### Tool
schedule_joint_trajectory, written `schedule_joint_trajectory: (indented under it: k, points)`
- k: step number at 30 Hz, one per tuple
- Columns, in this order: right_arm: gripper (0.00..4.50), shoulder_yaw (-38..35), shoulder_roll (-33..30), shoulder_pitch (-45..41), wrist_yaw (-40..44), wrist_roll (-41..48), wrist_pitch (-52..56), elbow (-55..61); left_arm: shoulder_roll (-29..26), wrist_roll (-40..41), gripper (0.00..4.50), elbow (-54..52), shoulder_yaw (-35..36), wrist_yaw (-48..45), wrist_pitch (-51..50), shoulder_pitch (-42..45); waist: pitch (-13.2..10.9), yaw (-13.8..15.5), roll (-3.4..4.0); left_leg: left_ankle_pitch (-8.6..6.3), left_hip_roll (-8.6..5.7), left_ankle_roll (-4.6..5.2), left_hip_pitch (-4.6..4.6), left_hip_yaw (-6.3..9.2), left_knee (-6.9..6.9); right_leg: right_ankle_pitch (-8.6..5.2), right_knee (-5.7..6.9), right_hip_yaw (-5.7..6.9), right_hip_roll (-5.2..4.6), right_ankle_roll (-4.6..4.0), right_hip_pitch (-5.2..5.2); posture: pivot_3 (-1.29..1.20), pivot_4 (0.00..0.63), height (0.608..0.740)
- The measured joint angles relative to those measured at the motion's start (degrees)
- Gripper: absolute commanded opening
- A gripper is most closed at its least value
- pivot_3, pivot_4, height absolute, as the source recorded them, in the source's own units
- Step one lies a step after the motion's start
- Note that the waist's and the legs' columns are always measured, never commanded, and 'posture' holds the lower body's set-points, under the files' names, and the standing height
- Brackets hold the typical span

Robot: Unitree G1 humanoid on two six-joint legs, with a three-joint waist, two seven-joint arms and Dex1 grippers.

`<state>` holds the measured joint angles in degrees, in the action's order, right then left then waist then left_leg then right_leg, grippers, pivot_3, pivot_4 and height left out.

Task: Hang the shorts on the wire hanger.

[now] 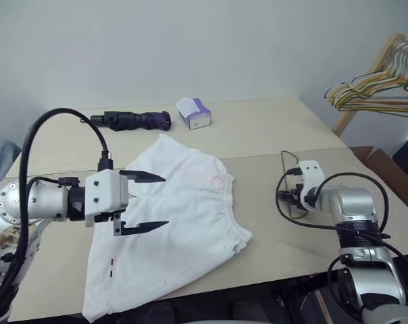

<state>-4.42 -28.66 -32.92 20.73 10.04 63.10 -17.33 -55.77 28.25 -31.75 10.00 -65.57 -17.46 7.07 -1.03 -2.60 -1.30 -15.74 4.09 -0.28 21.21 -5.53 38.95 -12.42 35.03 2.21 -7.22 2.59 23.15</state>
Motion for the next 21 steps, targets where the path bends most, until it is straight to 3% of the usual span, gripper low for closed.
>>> schedule_joint_trajectory:
  k: [6, 11, 16, 21]
  points:
    - [0.03, 1.2, -0.1, 0.1, -0.7, -1.4, 0.0, 0.4, 0.4, -0.5, 4.50, 0.0, -0.5, 0.7, 0.1, 0.9, 0.0, -0.1, -0.05, 0.00, 0.00, 0.00, -0.03, 0.01, 0.00, 0.00, 0.00, 0.00, 0.00, 0.00, -0.02, 0.00, 0.000, 0.740]
    - [0.03, 1.1, 0.4, 1.3, -1.5, -2.1, -0.3, 2.3, 2.3, -1.0, 4.50, 0.4, -1.9, 3.0, -0.7, 2.9, 0.1, 0.0, -0.12, 0.00, 0.00, 0.00, -0.04, 0.02, 0.00, 0.00, 0.00, 0.00, 0.00, 0.00, -0.04, 0.00, 0.000, 0.740]
    - [0.03, 3.2, 0.6, 6.6, -2.1, -3.0, -1.5, 12.4, 10.8, 3.5, 4.50, 3.6, -2.7, 14.1, -12.9, 8.8, 0.0, 0.1, -0.05, 0.00, -0.02, 0.00, 0.06, 0.09, 0.01, 0.00, 0.02, 0.00, 0.00, 0.03, 0.01, -0.01, 0.000, 0.740]
    - [0.03, 3.9, -0.8, 11.0, -0.5, -2.5, -5.1, 30.5, 24.1, 22.8, 4.50, 8.2, 0.8, 29.8, -32.7, 14.5, 0.0, -0.1, -0.02, 0.00, -0.07, 0.01, 0.16, 0.29, 0.02, -0.01, -0.04, 0.04, 0.00, 0.08, 0.03, -0.03, 0.000, 0.740]
